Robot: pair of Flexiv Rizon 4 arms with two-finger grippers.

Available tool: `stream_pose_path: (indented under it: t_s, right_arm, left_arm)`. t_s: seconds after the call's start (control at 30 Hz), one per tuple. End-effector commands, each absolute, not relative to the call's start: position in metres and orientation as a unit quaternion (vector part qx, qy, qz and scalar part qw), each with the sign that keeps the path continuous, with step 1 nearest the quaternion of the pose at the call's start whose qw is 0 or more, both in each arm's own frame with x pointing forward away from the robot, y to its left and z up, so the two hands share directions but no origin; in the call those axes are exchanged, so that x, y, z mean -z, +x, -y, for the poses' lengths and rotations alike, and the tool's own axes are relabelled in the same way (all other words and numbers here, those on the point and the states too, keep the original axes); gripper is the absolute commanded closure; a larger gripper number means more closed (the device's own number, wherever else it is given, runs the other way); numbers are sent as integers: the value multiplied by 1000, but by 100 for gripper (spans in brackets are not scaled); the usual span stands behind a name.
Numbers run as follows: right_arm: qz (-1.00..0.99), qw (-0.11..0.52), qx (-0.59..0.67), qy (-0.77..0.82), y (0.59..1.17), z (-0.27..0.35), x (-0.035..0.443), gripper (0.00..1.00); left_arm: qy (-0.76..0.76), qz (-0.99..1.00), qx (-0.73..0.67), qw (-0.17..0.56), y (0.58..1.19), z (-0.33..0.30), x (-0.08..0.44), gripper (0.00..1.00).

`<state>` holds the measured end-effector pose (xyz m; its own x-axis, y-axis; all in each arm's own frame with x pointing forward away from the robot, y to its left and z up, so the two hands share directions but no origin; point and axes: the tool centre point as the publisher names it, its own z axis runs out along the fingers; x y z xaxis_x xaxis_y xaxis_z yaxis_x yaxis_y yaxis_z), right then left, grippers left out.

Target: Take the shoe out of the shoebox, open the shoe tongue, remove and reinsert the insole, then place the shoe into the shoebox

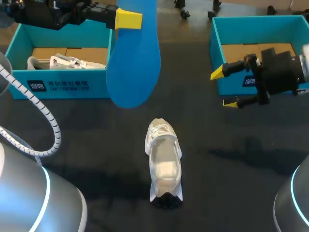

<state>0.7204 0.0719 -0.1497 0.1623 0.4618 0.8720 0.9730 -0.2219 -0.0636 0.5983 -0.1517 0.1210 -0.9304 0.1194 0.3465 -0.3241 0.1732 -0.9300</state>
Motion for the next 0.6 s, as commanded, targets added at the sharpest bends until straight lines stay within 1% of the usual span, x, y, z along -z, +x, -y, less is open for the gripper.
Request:
stream_pose_path:
  t_s: [0.03, 0.17, 0.2, 0.23, 0.43, 0.47, 0.53, 0.57, 0.6]
  right_arm:
    - [526, 339, 376, -684, 726, -77, 152, 0]
    - [526, 339, 376, -684, 726, -77, 152, 0]
    - [526, 339, 376, -684, 726, -77, 152, 0]
    - [526, 345, 383, -677, 726, -78, 152, 0]
    - [505, 381, 417, -652, 731, -91, 144, 0]
    - [503, 383, 418, -652, 731, -93, 143, 0]
    - [496, 387, 411, -660, 734, -96, 140, 0]
    - [488, 395, 418, -656, 736, -99, 136, 0]
    - [487, 396, 420, -655, 736, -99, 135, 0]
  left_arm:
    - [68, 746, -639, 174, 599, 152, -121, 100]
    - [68, 746, -639, 174, 599, 152, -121, 100]
    - [21, 737, -659, 148, 599, 156, -116, 100]
    - [18, 737, -660, 143, 599, 156, -115, 100]
    - [-88, 723, -685, 19, 620, 163, -91, 100]
    - [-94, 722, -685, 13, 622, 165, -88, 100]
    - [-140, 710, -688, -53, 625, 169, -81, 100]
    - [-163, 702, -689, -76, 627, 173, -75, 100]
    - [-168, 700, -690, -81, 628, 174, -74, 100]
